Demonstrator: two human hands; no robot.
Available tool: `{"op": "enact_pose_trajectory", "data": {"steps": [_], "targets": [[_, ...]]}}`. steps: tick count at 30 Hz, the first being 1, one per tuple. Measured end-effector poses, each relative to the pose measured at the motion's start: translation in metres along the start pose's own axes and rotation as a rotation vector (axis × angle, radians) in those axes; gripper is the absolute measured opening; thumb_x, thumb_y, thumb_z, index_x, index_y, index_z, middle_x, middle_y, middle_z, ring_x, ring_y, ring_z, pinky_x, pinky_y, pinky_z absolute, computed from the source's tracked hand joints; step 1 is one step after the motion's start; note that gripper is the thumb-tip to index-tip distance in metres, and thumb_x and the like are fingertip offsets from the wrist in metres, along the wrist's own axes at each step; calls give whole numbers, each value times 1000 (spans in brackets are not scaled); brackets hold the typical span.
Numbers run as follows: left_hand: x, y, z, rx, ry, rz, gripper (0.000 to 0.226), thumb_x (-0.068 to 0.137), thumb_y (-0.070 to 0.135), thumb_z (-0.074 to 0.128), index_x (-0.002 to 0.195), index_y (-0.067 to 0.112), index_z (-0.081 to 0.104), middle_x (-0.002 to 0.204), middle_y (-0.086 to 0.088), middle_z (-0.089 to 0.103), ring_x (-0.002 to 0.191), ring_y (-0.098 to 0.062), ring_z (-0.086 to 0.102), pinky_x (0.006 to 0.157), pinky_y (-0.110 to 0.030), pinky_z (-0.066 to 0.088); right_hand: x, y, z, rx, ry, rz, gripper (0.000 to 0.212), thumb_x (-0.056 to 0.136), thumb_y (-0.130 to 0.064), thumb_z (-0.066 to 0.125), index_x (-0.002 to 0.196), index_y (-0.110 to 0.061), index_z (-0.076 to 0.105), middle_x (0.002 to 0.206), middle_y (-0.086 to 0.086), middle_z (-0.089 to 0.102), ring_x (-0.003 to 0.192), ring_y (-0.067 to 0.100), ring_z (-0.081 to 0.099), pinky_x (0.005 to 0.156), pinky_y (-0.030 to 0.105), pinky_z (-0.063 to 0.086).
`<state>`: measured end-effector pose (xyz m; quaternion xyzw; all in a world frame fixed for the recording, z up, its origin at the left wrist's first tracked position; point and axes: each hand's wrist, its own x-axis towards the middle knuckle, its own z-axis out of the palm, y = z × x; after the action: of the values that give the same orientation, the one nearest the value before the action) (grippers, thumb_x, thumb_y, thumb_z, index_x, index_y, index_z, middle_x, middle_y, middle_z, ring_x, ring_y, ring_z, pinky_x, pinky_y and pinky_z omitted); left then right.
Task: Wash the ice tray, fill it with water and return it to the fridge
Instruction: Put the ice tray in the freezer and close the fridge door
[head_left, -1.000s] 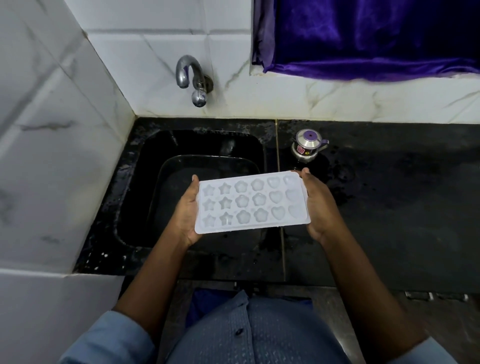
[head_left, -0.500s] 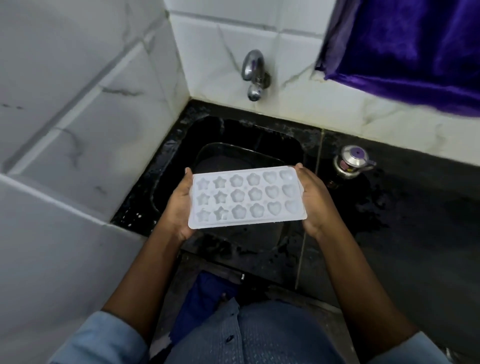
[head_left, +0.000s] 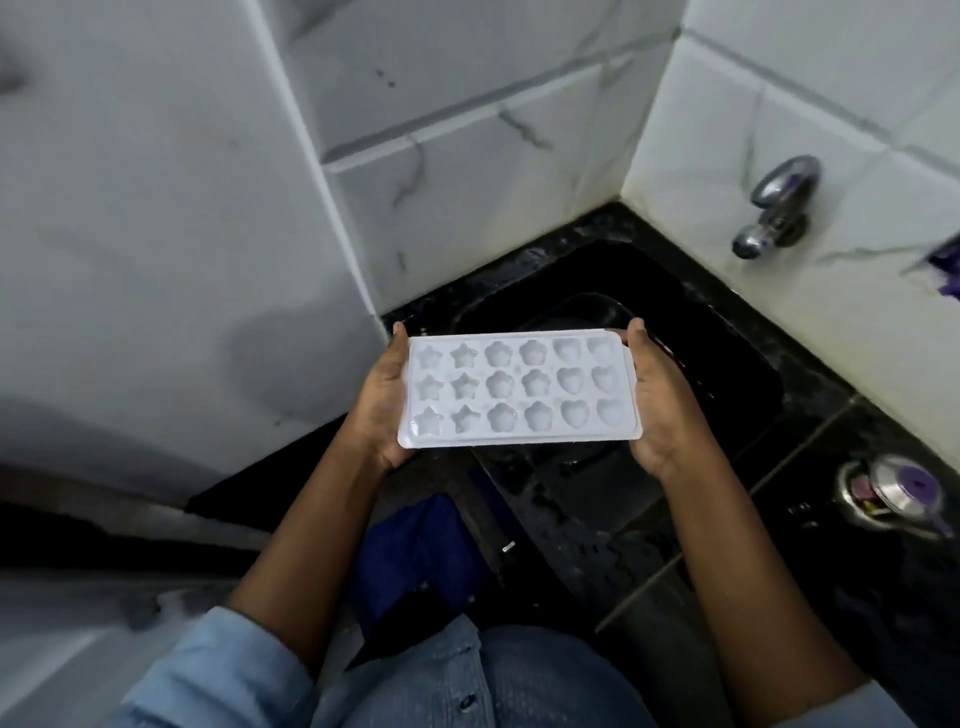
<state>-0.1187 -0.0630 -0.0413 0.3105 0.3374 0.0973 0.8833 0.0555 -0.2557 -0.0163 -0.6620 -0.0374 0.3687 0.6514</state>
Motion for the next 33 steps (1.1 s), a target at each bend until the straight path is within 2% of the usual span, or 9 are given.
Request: {"op": "enact_pose_trajectory", "data": {"steps": [4,6,9,12,17,24,29,33], "targets": [[-35,-2,-22,-25,114,63,87,104,71,25,98,10,86,116,-18,78,102,-34,78,77,-48,66,1,5,28,-34,-164,50,54,107,-60,38,104,-26,80,115,10,78,104,31,76,88,46,59],[-51,-3,-37,-44,163,93,88,103,74,26,101,9,86,118,-19,77,105,-36,77,81,-50,65,0,9,42,-60,-224,66,54,107,-59,39,110,-24,79,118,11,77,107,32,75,93,49,58],[-74,-9,-60,-99,242,138,87,101,76,31,118,6,79,129,-22,72,114,-39,73,87,-54,62,-2,17,61,-82,-305,85,58,105,-59,44,128,-14,72,123,14,75,114,36,72,103,58,53],[-100,-18,-78,-127,316,203,85,101,75,33,130,4,70,133,-24,70,118,-41,71,92,-56,59,-8,24,80,-102,-372,93,61,105,-56,47,135,-6,65,125,17,74,117,40,70,104,61,51],[-149,-34,-100,-235,395,268,80,104,71,31,118,5,74,119,-22,76,101,-37,77,74,-50,65,-31,38,117,-148,-490,117,60,106,-54,46,135,-5,66,123,18,74,115,39,71,99,54,54],[-226,-60,-148,-327,512,342,90,99,79,28,130,6,69,130,-23,71,111,-40,74,85,-52,62,-69,74,178,-240,-648,162,61,103,-56,50,135,-7,66,126,19,73,118,41,69,104,59,52],[-279,-81,-183,-382,624,402,93,98,81,25,127,5,71,127,-25,72,108,-42,74,81,-53,64,-101,101,226,-335,-780,167,65,97,-62,55,133,-10,68,127,19,72,117,42,70,104,67,49],[-324,-99,-206,-421,746,473,94,99,81,25,130,3,68,127,-26,72,112,-45,72,96,-60,55,-131,123,265,-390,-898,171,68,92,-63,61,137,-12,63,128,17,72,117,41,70,102,67,51]]}}
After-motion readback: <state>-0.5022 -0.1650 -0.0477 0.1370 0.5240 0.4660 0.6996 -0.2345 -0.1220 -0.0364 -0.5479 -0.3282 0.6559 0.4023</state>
